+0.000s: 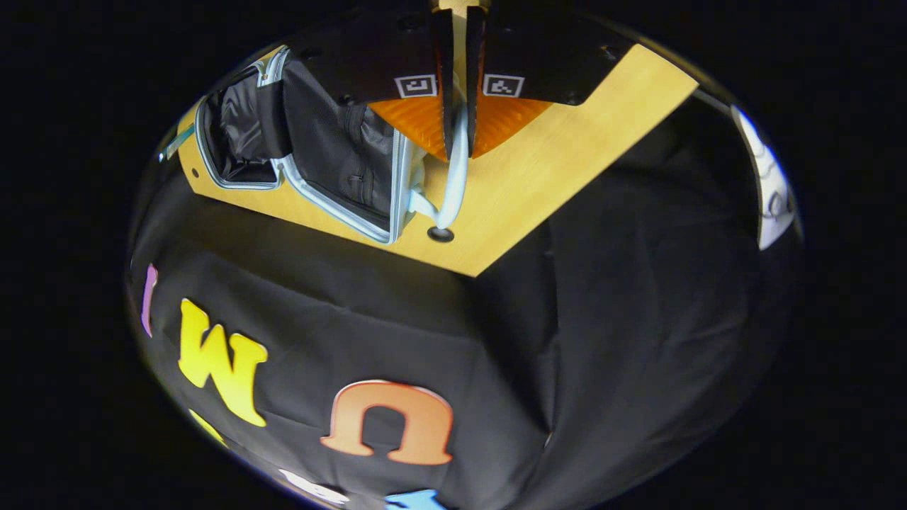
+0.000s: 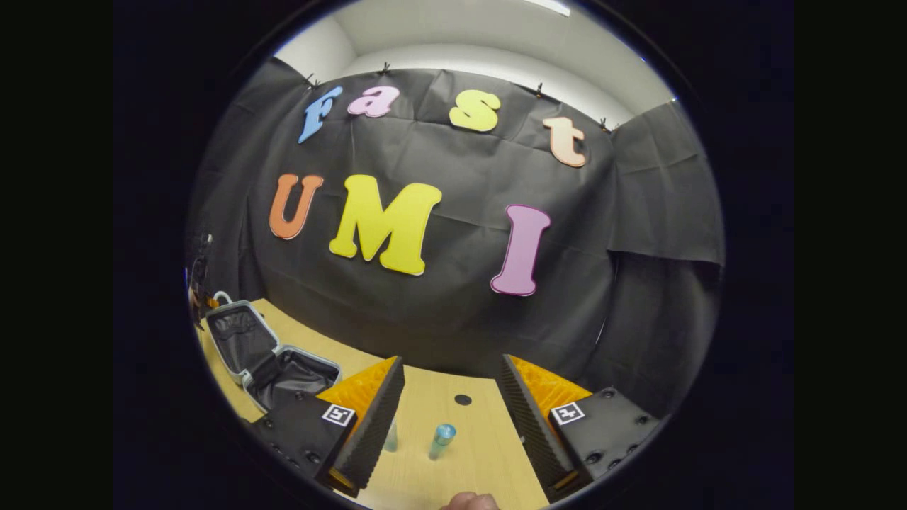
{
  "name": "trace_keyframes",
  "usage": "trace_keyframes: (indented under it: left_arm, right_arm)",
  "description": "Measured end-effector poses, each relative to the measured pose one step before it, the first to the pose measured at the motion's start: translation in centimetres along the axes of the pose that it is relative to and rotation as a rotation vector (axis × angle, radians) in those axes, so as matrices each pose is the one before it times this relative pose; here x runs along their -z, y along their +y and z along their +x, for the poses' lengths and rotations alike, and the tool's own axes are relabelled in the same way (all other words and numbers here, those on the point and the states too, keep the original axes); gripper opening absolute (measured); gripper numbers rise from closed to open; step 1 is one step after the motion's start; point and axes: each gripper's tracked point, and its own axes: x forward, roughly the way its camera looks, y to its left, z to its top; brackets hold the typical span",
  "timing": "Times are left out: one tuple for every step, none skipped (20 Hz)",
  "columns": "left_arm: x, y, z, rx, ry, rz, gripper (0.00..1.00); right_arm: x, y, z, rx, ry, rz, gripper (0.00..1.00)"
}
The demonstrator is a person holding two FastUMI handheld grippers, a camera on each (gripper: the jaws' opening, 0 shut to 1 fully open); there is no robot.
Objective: First open the suitcase, pack the skin care products into it, and then close the suitcase.
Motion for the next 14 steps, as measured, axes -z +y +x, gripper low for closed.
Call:
trace_keyframes:
  left_arm:
    - [0.878, 0.957, 0.377, 0.00230, 0.01837, -0.04681, 0.10]
    - [0.673, 0.590, 0.417, 0.00521, 0.00792, -0.04716, 0.10]
    - [0.659, 0.725, 0.484, 0.00124, 0.00924, -0.04022, 0.11]
    - [0.388, 0.596, 0.301, -0.00327, 0.00532, -0.02784, 0.12]
    - [0.712, 0.221, 0.601, -0.00283, 0.00814, -0.01391, 0.13]
    - [0.531, 0.305, 0.191, -0.00927, 0.01086, 0.00142, 0.16]
    - [0.499, 0.206, 0.150, -0.00277, 0.00276, 0.00510, 0.18]
    - [-0.157, 0.058, 0.122, 0.00391, -0.01555, -0.00152, 0.22]
    - [-0.218, -0.092, 0.117, 0.00681, -0.00709, -0.00381, 0.25]
    - [-0.312, 0.245, 0.029, -0.00923, -0.00998, -0.00791, 0.30]
    - [-0.242, -0.232, -0.175, -0.00229, -0.01148, -0.01228, 0.50]
    - [-0.487, -0.519, -0.551, 0.01889, -0.01707, -0.01807, 0.43]
    - [-0.820, -0.636, -1.034, 0.01987, -0.02290, -0.01439, 0.55]
    - [-0.830, -0.747, -0.939, 0.00833, -0.02879, 0.00303, 0.81]
  right_arm:
    - [-0.013, 0.251, 0.017, -0.00172, 0.00326, -0.00953, 0.82]
    - [-0.102, 0.213, -0.014, -0.00095, 0.00246, -0.00606, 0.82]
    - [0.087, 0.143, 0.044, -0.00137, 0.00361, -0.00621, 0.82]
    - [-0.058, 0.128, -0.010, -0.00063, 0.00093, -0.00441, 0.82]
    - [-0.064, 0.096, 0.099, -0.00101, 0.00070, -0.00298, 0.82]
    - [-0.023, 0.147, -0.002, -0.00124, 0.00118, -0.00119, 0.82]
    - [0.127, 0.181, 0.140, -0.00235, 0.00262, 0.00012, 0.82]
    - [0.005, 0.151, 0.026, -0.00409, 0.00260, 0.00177, 0.82]
    - [0.075, 0.184, 0.029, -0.00464, 0.00176, 0.00174, 0.81]
    - [0.027, 0.136, 0.151, -0.00515, 0.00182, 0.00176, 0.82]
    - [0.033, 0.069, -0.018, -0.00437, -0.00167, 0.00193, 0.82]
    - [-0.041, 0.004, 0.078, -0.00278, -0.00035, 0.00399, 0.82]
    - [0.155, 0.117, 0.013, -0.00594, 0.00025, 0.00680, 0.82]
    - [0.173, 0.103, 0.014, -0.00837, 0.00291, 0.00574, 0.82]
